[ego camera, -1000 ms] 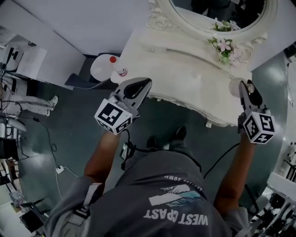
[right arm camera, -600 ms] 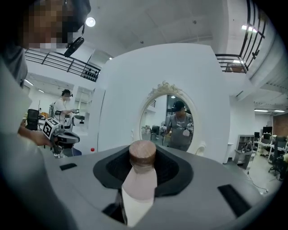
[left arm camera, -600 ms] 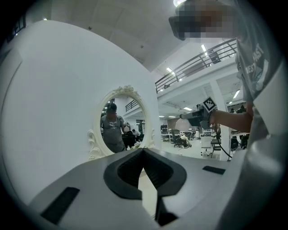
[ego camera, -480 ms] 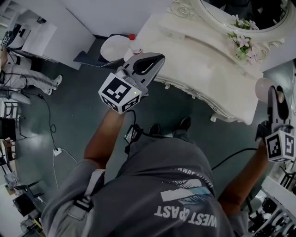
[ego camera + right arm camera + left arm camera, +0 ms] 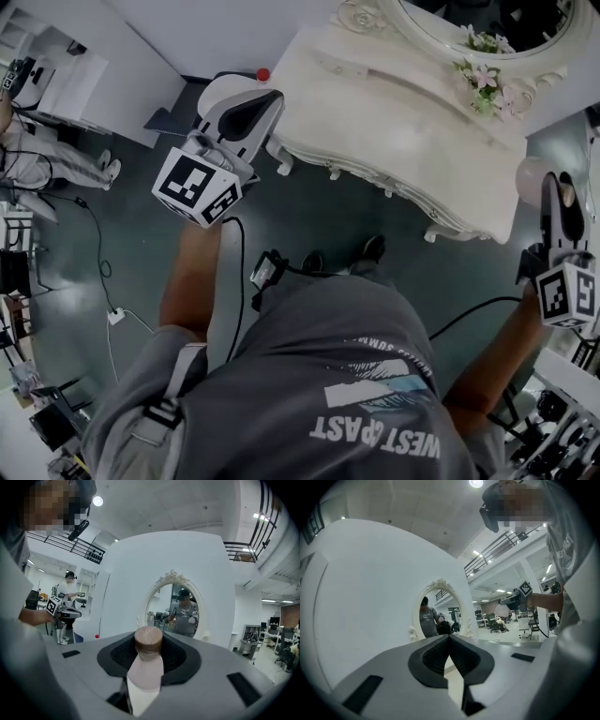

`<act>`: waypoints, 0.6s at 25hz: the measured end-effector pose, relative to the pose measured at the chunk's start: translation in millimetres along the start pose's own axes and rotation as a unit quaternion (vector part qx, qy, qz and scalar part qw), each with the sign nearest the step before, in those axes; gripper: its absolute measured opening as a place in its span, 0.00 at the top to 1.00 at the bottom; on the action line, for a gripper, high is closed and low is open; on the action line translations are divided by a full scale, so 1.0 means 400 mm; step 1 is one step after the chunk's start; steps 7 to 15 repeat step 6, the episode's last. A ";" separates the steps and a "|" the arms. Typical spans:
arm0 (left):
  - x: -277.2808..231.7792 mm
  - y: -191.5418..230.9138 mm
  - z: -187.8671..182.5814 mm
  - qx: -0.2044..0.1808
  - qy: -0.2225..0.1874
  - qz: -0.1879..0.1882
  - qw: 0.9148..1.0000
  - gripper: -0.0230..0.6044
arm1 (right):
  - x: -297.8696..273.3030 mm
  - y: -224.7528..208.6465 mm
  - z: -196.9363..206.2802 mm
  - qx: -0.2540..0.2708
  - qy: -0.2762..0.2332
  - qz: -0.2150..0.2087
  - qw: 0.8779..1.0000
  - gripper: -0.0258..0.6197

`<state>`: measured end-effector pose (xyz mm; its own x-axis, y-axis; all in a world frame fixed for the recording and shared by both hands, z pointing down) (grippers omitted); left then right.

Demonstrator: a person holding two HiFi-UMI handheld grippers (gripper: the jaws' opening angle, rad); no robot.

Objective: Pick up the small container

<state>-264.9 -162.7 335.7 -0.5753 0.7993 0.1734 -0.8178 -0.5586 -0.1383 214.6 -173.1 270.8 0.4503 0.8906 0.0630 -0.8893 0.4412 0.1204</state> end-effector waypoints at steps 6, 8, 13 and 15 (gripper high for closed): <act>0.029 -0.009 -0.003 0.008 0.004 0.013 1.000 0.94 | -0.008 0.043 0.000 -0.002 0.000 -0.005 1.000 0.72; 0.029 -0.009 -0.003 0.008 0.004 0.013 1.000 0.94 | -0.008 0.043 0.000 -0.002 0.000 -0.005 1.000 0.72; 0.029 -0.009 -0.003 0.008 0.004 0.013 1.000 0.94 | -0.008 0.043 0.000 -0.002 0.000 -0.005 1.000 0.72; 0.029 -0.009 -0.003 0.008 0.004 0.013 1.000 0.94 | -0.008 0.043 0.000 -0.002 0.000 -0.005 1.000 0.72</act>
Point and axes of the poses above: the fingertips, and each gripper's own axes: x backward along the fingers, y to its left, z out of its underside, the point moved 8 cm from there along x, backward along the fingers, and after that the axes turned 12 degrees about -y, right-handed, at the moved point
